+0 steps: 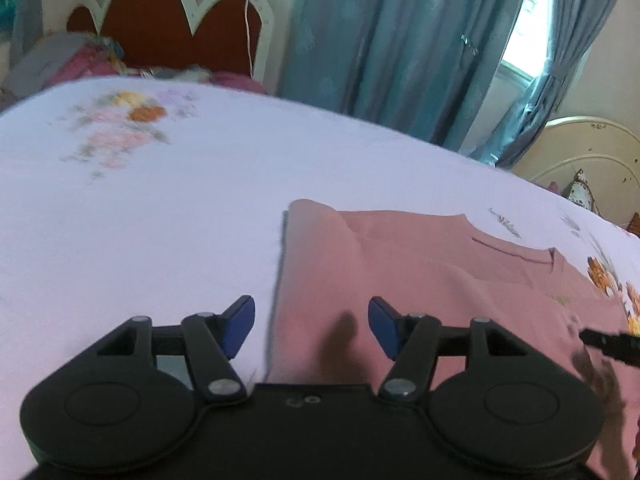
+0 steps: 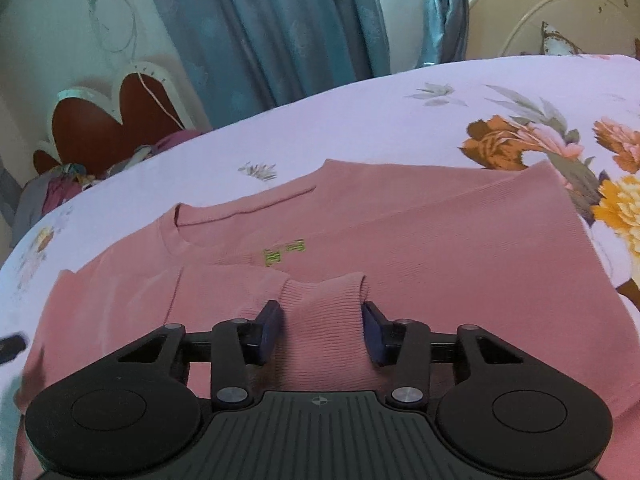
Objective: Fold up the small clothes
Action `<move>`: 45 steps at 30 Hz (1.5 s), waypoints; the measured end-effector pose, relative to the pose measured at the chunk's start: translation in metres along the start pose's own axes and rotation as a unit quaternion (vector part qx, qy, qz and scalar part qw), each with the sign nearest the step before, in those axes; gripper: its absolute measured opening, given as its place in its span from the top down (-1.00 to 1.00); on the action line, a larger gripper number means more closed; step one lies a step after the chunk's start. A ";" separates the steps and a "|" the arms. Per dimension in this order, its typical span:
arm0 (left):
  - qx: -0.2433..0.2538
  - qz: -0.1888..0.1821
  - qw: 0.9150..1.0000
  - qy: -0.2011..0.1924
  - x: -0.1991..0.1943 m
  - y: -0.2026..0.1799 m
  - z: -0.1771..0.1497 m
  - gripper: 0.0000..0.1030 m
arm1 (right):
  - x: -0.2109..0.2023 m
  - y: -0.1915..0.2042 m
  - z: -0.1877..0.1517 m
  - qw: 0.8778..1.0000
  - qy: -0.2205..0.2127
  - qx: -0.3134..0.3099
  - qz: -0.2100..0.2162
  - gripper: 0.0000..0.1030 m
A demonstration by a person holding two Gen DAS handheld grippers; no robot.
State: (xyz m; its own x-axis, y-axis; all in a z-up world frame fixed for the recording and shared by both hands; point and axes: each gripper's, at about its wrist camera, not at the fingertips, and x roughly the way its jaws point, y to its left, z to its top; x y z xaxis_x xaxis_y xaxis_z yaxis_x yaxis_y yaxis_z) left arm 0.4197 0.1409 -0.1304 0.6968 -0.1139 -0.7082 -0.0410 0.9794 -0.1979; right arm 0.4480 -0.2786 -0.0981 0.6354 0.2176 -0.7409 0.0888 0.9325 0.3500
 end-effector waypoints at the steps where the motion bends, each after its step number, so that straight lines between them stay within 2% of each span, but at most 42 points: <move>1: -0.006 -0.003 1.000 0.012 0.013 0.001 0.004 -0.16 | 0.000 0.000 0.000 1.000 0.003 -0.001 0.002 0.83; 4: -0.032 -0.008 0.999 0.025 0.037 0.004 0.012 -0.05 | 0.000 0.003 0.000 1.000 0.003 -0.014 0.002 0.83; 7: -0.054 -0.010 0.998 0.016 0.051 0.009 0.021 0.21 | -0.005 0.008 0.000 0.999 -0.011 -0.032 0.001 0.84; 9: -0.064 -0.009 0.998 0.008 0.057 0.013 0.026 0.65 | -0.013 0.013 0.001 0.998 -0.037 -0.049 -0.001 0.85; 12: -0.071 -0.008 0.997 -0.005 0.061 0.017 0.026 0.78 | -0.020 0.020 0.002 0.995 -0.069 -0.078 -0.009 0.85; 16: -0.044 0.005 0.998 -0.032 0.056 0.007 0.019 0.81 | -0.013 0.014 -0.001 0.994 -0.068 -0.079 -0.025 0.85; 19: -0.052 0.016 0.997 -0.053 0.054 0.007 0.018 0.87 | -0.010 0.008 -0.001 0.994 -0.074 -0.076 -0.039 0.85; 21: -0.043 0.033 0.997 -0.057 0.058 0.008 0.016 0.88 | 0.007 0.003 -0.003 0.994 -0.035 -0.082 -0.066 0.85; 22: -0.046 0.032 0.997 -0.056 0.060 0.009 0.016 0.88 | 0.010 -0.001 -0.005 0.995 -0.034 -0.073 -0.061 0.86; 24: -0.032 0.038 0.997 -0.055 0.059 0.006 0.017 0.86 | 0.008 -0.001 -0.003 0.995 -0.035 -0.071 -0.057 0.85; 27: -0.028 0.057 0.996 -0.056 0.054 0.005 0.020 0.62 | -0.004 -0.004 0.000 0.995 -0.054 -0.057 -0.053 0.84; 30: -0.029 0.059 0.995 -0.070 0.039 0.003 0.021 0.55 | -0.016 -0.006 0.004 0.996 -0.062 -0.050 -0.044 0.84; 36: 0.027 0.042 0.995 -0.083 0.010 -0.017 0.012 0.44 | -0.030 0.001 0.003 0.997 -0.056 -0.042 -0.027 0.84; 41: 0.043 0.009 0.998 -0.054 0.001 -0.034 -0.005 0.21 | -0.032 0.014 -0.005 0.997 -0.051 -0.050 -0.016 0.83; 45: 0.055 -0.005 0.998 -0.031 0.004 -0.042 -0.018 0.15 | -0.031 0.025 -0.011 0.997 -0.041 -0.066 -0.003 0.83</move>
State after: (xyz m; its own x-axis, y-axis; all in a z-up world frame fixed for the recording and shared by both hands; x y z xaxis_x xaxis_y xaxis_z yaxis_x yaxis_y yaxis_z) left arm 0.4111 0.0966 -0.1369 0.7403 -0.1161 -0.6622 0.0419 0.9910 -0.1270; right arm 0.4220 -0.2588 -0.0730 0.6956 0.1924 -0.6922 -0.0049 0.9647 0.2632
